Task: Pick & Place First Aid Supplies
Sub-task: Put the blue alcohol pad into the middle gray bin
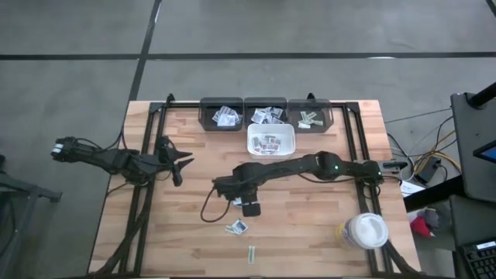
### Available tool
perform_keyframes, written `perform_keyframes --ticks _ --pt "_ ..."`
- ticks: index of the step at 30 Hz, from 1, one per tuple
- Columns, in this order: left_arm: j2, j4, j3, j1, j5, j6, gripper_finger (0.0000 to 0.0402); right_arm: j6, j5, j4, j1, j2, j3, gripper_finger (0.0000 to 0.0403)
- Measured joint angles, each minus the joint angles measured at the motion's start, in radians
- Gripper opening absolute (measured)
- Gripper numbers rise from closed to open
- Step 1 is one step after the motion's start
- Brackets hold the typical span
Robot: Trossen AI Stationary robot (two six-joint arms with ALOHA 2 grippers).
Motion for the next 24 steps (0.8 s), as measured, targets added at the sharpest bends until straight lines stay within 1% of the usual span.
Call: perform_keyframes --ticks 4,8,16,19,24 --pt "0.000 -0.010 0.000 0.000 -0.001 0.000 0.0094 -0.003 -0.002 0.027 0.000 0.000 0.000 0.0105" --pt "0.000 -0.014 0.000 0.000 -0.001 0.000 0.0094 0.002 -0.002 0.060 0.000 0.000 -0.013 0.0114" --pt "0.000 -0.014 0.000 0.000 -0.002 0.000 0.0094 0.035 -0.002 0.082 0.000 0.000 -0.103 0.0116" --pt "0.000 -0.013 0.000 0.000 -0.002 0.000 0.0094 0.075 0.006 0.131 0.000 0.000 -0.143 0.0116" --pt "0.000 -0.014 0.000 0.000 -0.002 0.000 0.0094 0.126 0.009 0.160 0.000 -0.004 -0.208 0.0113"
